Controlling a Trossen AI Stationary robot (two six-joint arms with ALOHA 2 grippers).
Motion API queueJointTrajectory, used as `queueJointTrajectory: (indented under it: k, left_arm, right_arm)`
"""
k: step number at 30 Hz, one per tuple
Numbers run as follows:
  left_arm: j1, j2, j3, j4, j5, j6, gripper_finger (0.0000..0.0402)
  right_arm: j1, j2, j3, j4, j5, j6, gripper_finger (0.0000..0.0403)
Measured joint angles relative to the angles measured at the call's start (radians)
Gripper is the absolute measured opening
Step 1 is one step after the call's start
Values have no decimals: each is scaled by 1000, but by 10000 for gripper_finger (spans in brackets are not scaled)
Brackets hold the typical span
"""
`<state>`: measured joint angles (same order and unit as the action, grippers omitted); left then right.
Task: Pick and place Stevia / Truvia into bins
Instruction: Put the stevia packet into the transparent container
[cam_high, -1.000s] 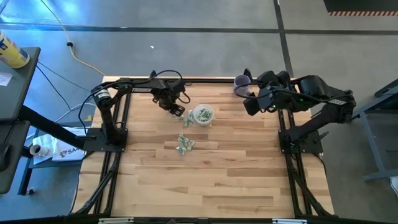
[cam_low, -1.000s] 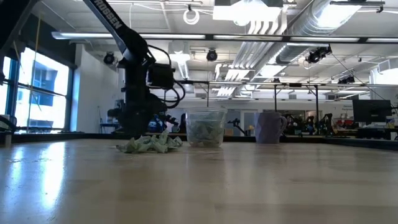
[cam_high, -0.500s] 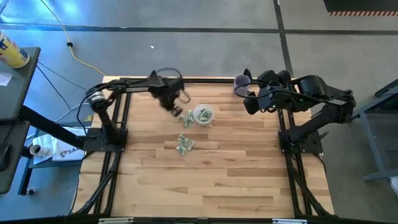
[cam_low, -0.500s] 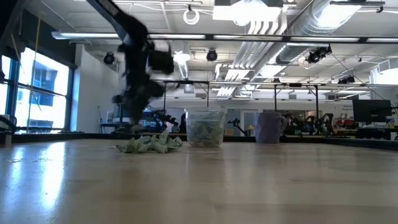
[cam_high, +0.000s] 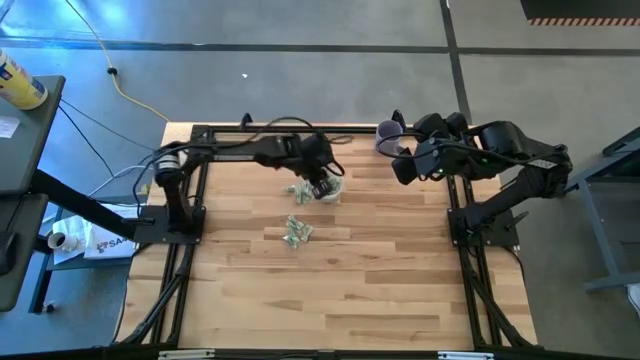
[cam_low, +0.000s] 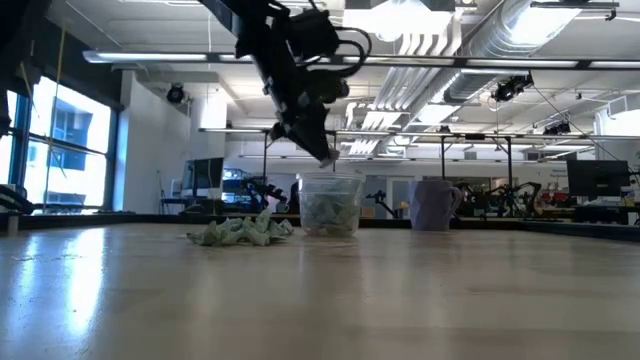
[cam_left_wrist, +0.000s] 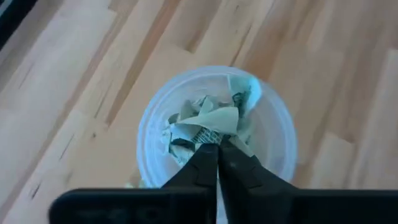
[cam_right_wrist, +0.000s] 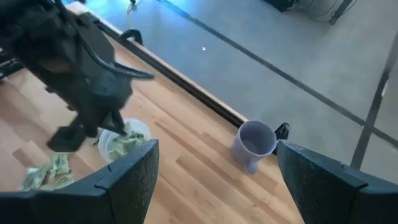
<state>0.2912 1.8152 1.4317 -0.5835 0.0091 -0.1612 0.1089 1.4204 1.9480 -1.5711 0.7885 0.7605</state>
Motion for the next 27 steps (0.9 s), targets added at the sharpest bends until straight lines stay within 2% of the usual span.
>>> queueJointTrajectory:
  k: [2,5,10,13,16,18,21,27]
  left_arm:
    - [-15,31,11,-3,-47,-1,66]
    - [-38,47,48,-95,-92,-3,112]
    - [-69,-9,192,-303,-147,11,186]
    - [-71,-10,237,-541,-170,125,216]
    - [-46,-9,197,-683,-181,224,229]
    - [-25,-9,123,-665,-173,299,230]
    - [8,-6,2,-530,-145,402,227]
    - [76,-6,-160,-260,-36,480,223]
  right_arm:
    - [0,0,0,0,-17,2,314]
    - [0,0,0,0,-47,18,314]
    - [3,0,0,0,-61,21,314]
    - [3,0,0,0,-60,2,314]
    - [3,0,0,0,-59,-22,314]
    - [3,0,0,0,-62,-26,314]
    - [3,0,0,0,-63,-27,314]
    - [3,0,0,0,-76,-28,314]
